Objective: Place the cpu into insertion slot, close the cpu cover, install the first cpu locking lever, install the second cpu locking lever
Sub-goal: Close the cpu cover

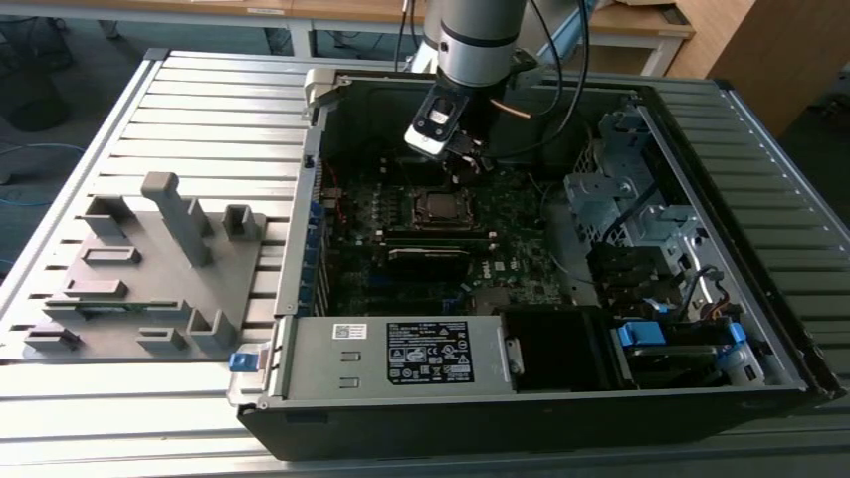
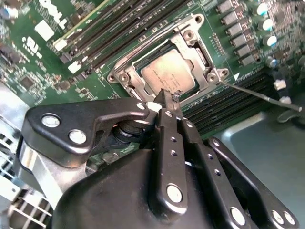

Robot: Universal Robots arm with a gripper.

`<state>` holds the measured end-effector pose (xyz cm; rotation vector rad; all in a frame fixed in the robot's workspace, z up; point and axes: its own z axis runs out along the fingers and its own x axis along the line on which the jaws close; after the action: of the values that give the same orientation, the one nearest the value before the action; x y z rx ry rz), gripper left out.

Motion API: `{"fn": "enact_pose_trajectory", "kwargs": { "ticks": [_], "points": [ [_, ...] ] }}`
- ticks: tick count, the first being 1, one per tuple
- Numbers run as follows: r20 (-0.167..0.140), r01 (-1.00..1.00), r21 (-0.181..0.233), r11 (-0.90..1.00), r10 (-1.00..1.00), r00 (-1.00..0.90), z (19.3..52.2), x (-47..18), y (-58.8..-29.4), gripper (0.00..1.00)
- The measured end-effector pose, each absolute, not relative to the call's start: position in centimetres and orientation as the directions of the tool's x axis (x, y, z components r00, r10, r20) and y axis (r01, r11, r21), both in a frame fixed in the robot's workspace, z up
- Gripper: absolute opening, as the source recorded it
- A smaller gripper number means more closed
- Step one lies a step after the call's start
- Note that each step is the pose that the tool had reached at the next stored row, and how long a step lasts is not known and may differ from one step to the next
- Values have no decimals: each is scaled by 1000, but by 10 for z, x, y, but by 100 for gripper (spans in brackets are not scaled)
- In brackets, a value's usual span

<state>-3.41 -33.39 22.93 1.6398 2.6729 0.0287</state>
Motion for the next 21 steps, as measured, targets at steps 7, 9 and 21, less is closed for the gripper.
{"fn": "enact_pose_trajectory", "kwargs": {
  "ticks": [7, 9, 21],
  "points": [
    [5, 830, 19, 557, 830, -558, 229, -34, -334, 10],
    [5, 820, 19, 572, 820, -572, 229, -34, -334, 10],
    [5, 819, 19, 573, 819, -574, 229, -34, -334, 10]
  ]
}}
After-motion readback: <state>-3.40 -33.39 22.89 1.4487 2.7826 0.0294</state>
